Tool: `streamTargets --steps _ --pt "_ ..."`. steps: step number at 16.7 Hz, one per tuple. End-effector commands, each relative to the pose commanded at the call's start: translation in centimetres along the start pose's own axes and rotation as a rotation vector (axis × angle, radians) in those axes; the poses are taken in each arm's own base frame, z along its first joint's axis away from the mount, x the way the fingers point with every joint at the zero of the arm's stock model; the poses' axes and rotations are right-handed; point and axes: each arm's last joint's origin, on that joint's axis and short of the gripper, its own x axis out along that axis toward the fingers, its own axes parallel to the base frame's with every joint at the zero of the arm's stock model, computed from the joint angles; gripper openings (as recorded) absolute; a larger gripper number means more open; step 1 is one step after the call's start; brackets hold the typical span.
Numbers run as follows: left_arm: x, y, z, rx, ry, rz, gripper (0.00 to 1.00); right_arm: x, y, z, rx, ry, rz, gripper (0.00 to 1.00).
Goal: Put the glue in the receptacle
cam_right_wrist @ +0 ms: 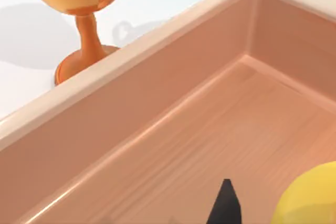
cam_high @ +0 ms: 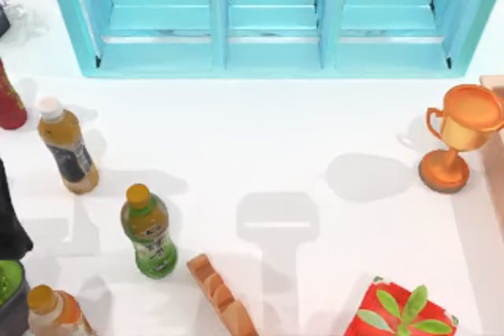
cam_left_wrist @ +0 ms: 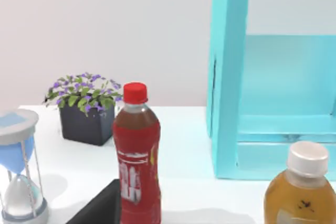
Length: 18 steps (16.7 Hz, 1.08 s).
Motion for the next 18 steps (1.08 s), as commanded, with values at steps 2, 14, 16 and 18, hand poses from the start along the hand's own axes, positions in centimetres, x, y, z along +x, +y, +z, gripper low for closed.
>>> streamTargets --steps 2,14,16,18 --pt "0.0 0.0 0.0 0.0 0.0 0.0 1.0 0.04 0.01 -0.02 0.002 0.0 0.0 0.0" --pt "0.0 0.0 0.0 0.0 0.0 0.0 1.0 0.04 0.01 -0.02 0.002 0.0 0.0 0.68" --pt "0.0 0.0 0.0 0.0 0.0 0.0 1.0 0.04 0.01 -0.02 0.002 0.0 0.0 0.83" --pt "0.0 0.0 0.0 0.0 0.0 0.0 1.0 0.04 0.01 -0.02 0.002 0.0 0.0 0.98"
